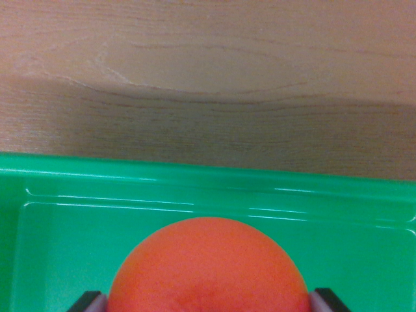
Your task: Pick fruit
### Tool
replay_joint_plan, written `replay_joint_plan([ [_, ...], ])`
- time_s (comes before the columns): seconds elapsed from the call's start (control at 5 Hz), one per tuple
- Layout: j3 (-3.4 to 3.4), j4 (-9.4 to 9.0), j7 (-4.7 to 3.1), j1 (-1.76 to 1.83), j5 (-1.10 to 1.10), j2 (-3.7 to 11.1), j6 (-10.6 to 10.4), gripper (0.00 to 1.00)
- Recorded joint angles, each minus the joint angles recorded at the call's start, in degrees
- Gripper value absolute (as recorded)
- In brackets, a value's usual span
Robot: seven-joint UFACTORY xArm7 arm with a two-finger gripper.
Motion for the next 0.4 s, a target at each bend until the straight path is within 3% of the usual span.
replay_joint_plan([
  [0.2,0.00,0.00,0.00,0.00,0.00,0.00,0.00,1.00],
  [0.4,-0.01,1.61,0.02,0.01,-0.04,-0.96,2.57,1.00],
])
